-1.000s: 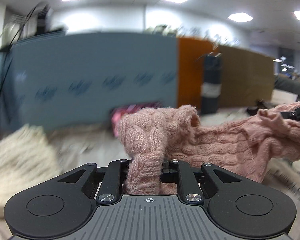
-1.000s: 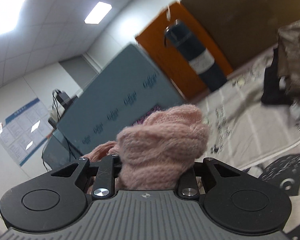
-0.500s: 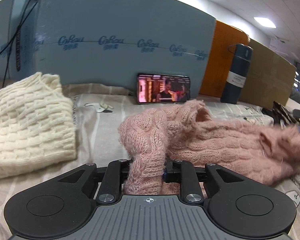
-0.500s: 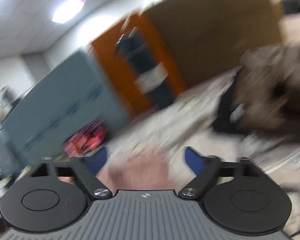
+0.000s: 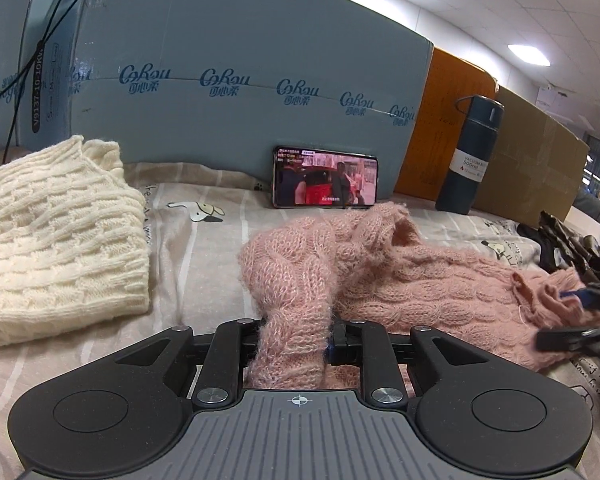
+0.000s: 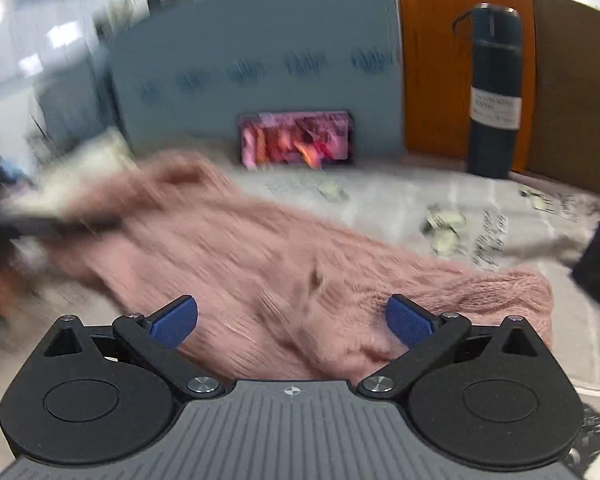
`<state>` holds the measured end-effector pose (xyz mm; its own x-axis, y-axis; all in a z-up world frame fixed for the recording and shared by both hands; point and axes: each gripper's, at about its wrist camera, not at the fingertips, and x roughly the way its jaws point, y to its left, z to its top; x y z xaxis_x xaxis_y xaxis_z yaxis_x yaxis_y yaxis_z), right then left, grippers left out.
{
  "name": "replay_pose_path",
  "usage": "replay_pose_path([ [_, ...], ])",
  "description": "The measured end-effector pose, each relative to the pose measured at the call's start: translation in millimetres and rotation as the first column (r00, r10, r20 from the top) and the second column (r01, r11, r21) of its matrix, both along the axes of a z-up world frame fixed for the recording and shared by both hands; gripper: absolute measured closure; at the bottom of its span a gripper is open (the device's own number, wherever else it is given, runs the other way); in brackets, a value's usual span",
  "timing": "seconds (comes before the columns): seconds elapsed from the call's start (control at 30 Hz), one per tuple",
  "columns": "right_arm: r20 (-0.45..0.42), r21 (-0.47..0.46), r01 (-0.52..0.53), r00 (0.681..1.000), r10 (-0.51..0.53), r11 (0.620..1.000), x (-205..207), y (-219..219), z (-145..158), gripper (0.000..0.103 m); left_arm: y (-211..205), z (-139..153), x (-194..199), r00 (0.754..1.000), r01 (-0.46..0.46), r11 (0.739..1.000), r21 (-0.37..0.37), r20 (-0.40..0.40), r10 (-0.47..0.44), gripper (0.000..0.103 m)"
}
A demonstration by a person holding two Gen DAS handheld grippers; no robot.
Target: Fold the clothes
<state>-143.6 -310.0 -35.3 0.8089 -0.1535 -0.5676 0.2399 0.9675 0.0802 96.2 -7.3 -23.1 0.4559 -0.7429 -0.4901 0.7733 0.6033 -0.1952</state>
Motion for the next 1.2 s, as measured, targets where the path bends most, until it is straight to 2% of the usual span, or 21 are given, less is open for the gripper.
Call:
replay_pose_path([
  [0.07, 0.027, 0.045, 0.016, 0.999, -0.017, 0.999, -4.9, -11.0, -2.1, 0.006, -0.2, -0.6, 0.7, 1.0, 0.001, 1.0, 0.001, -0.006, -0.001, 0.081],
  [0.13, 0.06, 0.1, 0.036, 0.997, -0.042, 0.994, -14.2, -22.3, 1.2, 0.019, -0.1, -1.2, 2.0, 1.0, 0.001, 1.0, 0.0, -0.014, -0.001, 0.08],
  [0.17, 0.07, 0.112, 0.056, 0.995, -0.064, 0.992, -17.7, -26.7, 1.4, 0.033, -0.1, -1.8, 3.0, 1.0, 0.001, 1.0, 0.0, -0.02, -0.001, 0.08],
  [0.2, 0.083, 0.122, 0.073, 0.993, -0.083, 0.99, -20.0, -30.1, 1.1, 0.042, -0.5, -2.6, 3.8, 1.0, 0.001, 1.0, 0.003, -0.025, -0.001, 0.077],
  [0.23, 0.1, 0.134, 0.084, 0.99, -0.098, 0.987, -22.1, -34.0, 0.5, 0.047, -0.9, -3.5, 4.6, 1.0, 0.0, 1.0, 0.006, -0.03, 0.0, 0.076],
  [0.3, 0.125, 0.174, 0.111, 0.983, -0.134, 0.978, -24.7, -42.9, 0.5, 0.064, -1.5, -4.2, 5.4, 0.999, 0.0, 1.0, 0.009, -0.035, 0.0, 0.076],
  [0.4, 0.16, 0.21, 0.169, 0.966, -0.204, 0.963, -32.6, -53.3, 3.1, 0.082, -1.4, -4.0, 4.9, 1.0, 0.0, 1.0, 0.005, -0.03, 0.0, 0.076],
  [0.47, 0.206, 0.201, 0.225, 0.942, -0.266, 0.953, -43.4, -56.9, 10.3, 0.086, 0.1, -3.1, 4.4, 1.0, 0.0, 1.0, -0.007, -0.025, 0.0, 0.078],
  [0.57, 0.303, 0.191, 0.304, 0.886, -0.35, 0.933, -62.0, -64.3, 26.9, 0.089, 3.7, 0.0, 2.8, 1.0, -0.005, 0.999, -0.033, -0.011, 0.004, 0.08],
  [0.77, 0.492, 0.27, 0.372, 0.74, -0.459, 0.888, -96.5, -90.7, 63.0, 0.091, 13.5, 7.6, 3.0, 0.999, -0.041, 0.996, -0.073, 0.016, 0.043, 0.08],
  [0.83, 0.544, 0.309, 0.366, 0.689, -0.479, 0.878, -106.8, -97.9, 69.0, 0.091, 18.9, 11.8, 2.0, 0.997, -0.061, 0.994, -0.092, 0.035, 0.065, 0.08],
  [0.9, 0.568, 0.343, 0.367, 0.652, -0.502, 0.865, -115.5, -103.1, 69.0, 0.091, 24.7, 15.1, 1.9, 0.994, -0.092, 0.991, -0.097, 0.051, 0.097, 0.08],
  [1.03, 0.533, 0.411, 0.389, 0.632, -0.563, 0.825, -130.1, -117.4, 52.2, 0.091, 30.2, 14.1, 6.7, 0.989, -0.136, 0.989, -0.066, 0.043, 0.139, 0.08],
  [1.2, 0.39, 0.492, 0.471, 0.633, -0.669, 0.733, -141.7, -141.2, 22.8, 0.091, 25.4, 10.1, 6.1, 0.985, -0.154, 0.988, 0.003, 0.078, 0.154, 0.073],
])
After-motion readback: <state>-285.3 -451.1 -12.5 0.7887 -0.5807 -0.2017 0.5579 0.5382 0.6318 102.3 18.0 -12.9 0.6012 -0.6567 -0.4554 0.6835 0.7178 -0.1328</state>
